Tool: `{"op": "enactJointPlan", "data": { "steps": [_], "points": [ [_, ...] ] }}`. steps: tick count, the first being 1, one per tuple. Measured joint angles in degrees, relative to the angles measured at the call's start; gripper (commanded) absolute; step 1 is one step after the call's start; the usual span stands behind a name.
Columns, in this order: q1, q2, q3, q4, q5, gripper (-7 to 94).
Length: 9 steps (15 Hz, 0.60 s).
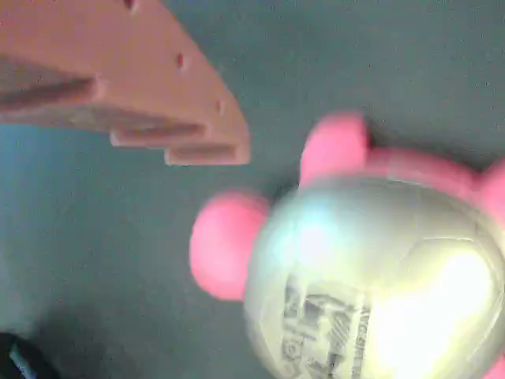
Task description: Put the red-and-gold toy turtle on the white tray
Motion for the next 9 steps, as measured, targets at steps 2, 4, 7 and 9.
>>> {"op": "enactJointPlan", "data": {
  "steps": [2, 4, 7, 9],
  "points": [
    [0.2, -1.1, 1.4, 0.1, 1.3, 58],
    [1.1, -2.4, 1.5, -0.8, 3.3, 58],
    [0.7, -5.1, 1.5, -5.5, 8.1, 58],
    [0.5, -6.4, 1.6, -6.8, 11.0, 58]
  ]
}}
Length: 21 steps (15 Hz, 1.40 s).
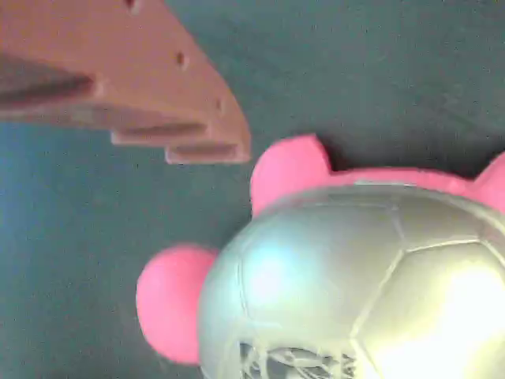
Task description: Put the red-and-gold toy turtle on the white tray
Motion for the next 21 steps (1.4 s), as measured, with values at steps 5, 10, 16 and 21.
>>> {"op": "enactJointPlan", "data": {
  "steps": [5, 10, 16, 21],
  "points": [
    [-0.6, -1.3, 0.0, -0.2, 1.4, 64],
    [-1.4, -2.7, 0.0, -0.6, 2.5, 64],
    [-1.4, -6.1, 0.0, -1.8, 2.5, 64],
    [-2.4, -7.6, 0.0, -2.6, 2.5, 62]
  ]
}}
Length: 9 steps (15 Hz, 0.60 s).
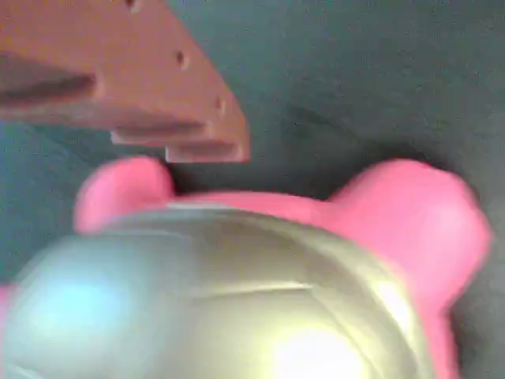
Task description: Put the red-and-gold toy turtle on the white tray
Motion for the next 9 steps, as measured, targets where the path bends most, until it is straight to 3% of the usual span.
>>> {"op": "enactJointPlan", "data": {
  "steps": [3, 9],
  "points": [
    [0.4, -0.2, 0.0, -0.2, 0.0, 54],
    [-0.2, -0.6, -0.1, -2.4, 1.0, 27]
  ]
}}
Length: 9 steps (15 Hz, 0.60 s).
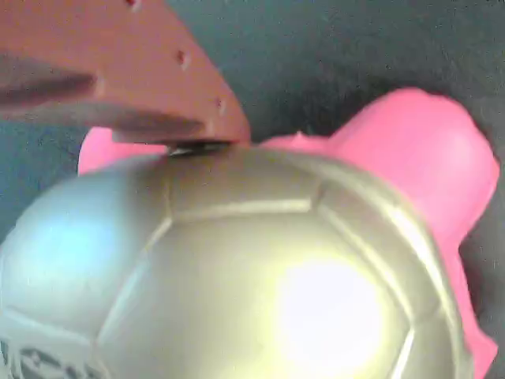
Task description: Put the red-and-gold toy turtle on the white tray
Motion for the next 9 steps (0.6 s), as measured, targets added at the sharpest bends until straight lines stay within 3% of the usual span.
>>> {"op": "enactJointPlan", "data": {
  "steps": [2, 6, 9],
  "points": [
    [0.0, 0.0, -0.4, -0.4, 0.0, 18],
    [0.0, 0.0, -0.4, -0.4, 0.3, 11],
    [0.0, 0.1, -0.7, -1.5, 5.2, 7]
  ]
}}
